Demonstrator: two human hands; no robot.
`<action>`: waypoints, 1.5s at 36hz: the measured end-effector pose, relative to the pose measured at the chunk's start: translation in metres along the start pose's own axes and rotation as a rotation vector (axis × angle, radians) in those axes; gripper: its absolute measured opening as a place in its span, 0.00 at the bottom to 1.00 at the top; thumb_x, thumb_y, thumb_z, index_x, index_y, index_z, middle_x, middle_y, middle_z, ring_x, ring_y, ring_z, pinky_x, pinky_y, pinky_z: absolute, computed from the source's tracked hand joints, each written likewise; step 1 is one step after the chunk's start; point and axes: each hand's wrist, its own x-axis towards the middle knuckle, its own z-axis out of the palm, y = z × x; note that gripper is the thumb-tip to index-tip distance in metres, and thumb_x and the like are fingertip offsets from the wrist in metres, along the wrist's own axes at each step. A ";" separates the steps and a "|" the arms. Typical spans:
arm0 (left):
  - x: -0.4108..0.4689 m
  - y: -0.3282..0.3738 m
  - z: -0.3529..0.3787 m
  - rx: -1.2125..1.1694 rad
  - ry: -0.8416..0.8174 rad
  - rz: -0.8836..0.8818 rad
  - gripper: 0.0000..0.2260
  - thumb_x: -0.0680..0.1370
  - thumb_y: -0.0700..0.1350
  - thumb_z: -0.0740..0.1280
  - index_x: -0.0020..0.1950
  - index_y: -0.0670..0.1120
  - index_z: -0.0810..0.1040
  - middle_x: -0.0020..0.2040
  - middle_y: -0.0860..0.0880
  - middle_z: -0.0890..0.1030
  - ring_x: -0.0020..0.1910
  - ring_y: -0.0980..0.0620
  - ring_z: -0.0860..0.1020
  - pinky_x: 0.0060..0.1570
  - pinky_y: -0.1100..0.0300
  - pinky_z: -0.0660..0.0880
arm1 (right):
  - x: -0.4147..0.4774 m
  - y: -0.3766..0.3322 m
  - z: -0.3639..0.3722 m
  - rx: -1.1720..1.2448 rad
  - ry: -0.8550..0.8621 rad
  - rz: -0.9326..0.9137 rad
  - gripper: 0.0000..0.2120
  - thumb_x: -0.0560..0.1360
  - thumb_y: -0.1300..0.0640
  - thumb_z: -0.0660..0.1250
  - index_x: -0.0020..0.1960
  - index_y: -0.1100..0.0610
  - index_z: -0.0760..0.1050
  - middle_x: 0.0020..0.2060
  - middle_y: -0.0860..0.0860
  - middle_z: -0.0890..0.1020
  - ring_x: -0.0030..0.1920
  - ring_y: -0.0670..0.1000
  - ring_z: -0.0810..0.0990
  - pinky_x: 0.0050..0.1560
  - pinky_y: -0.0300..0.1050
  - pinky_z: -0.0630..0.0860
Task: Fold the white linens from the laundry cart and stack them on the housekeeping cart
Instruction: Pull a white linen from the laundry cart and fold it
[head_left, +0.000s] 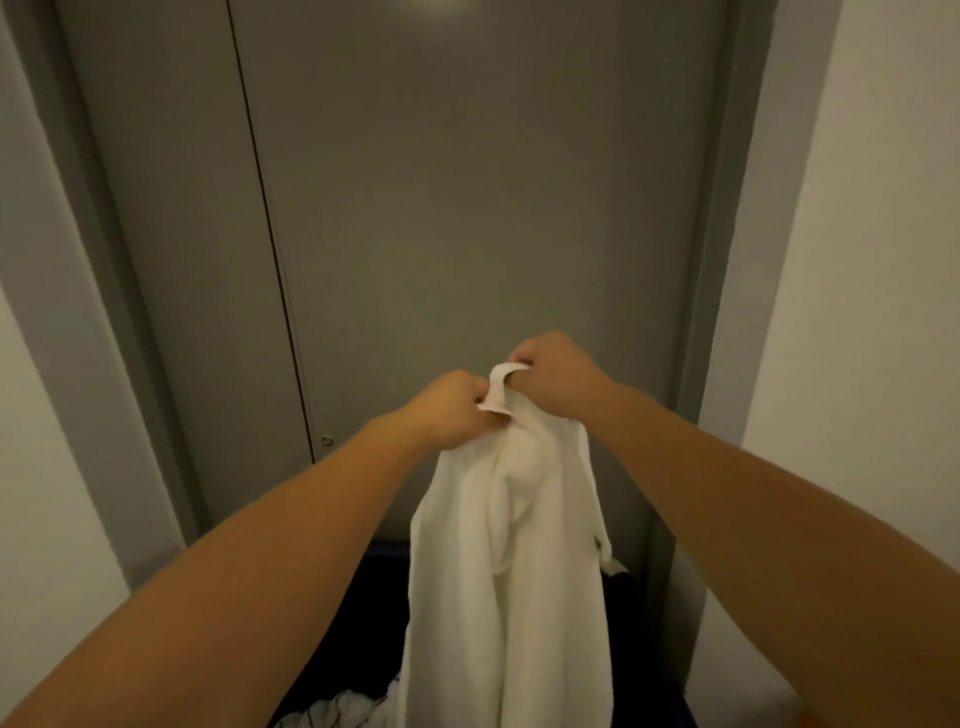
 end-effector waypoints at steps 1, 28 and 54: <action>0.001 0.000 0.001 0.015 0.053 -0.011 0.11 0.77 0.48 0.68 0.37 0.44 0.76 0.33 0.49 0.75 0.33 0.52 0.73 0.33 0.58 0.66 | -0.003 0.001 -0.003 -0.002 -0.004 -0.007 0.07 0.74 0.61 0.66 0.46 0.63 0.81 0.42 0.59 0.83 0.44 0.57 0.81 0.39 0.44 0.72; 0.053 0.227 0.019 -0.549 0.362 0.518 0.06 0.79 0.41 0.64 0.49 0.43 0.82 0.44 0.50 0.81 0.44 0.56 0.78 0.41 0.67 0.74 | -0.100 0.061 -0.150 0.460 0.401 0.296 0.27 0.64 0.48 0.78 0.59 0.56 0.77 0.49 0.52 0.83 0.48 0.52 0.83 0.53 0.54 0.80; -0.031 0.284 0.401 -0.345 -0.361 0.006 0.42 0.68 0.54 0.78 0.74 0.56 0.56 0.63 0.55 0.72 0.59 0.54 0.73 0.54 0.58 0.74 | -0.261 0.307 -0.367 0.632 0.680 0.362 0.16 0.66 0.62 0.75 0.52 0.54 0.78 0.47 0.53 0.84 0.47 0.53 0.84 0.51 0.58 0.81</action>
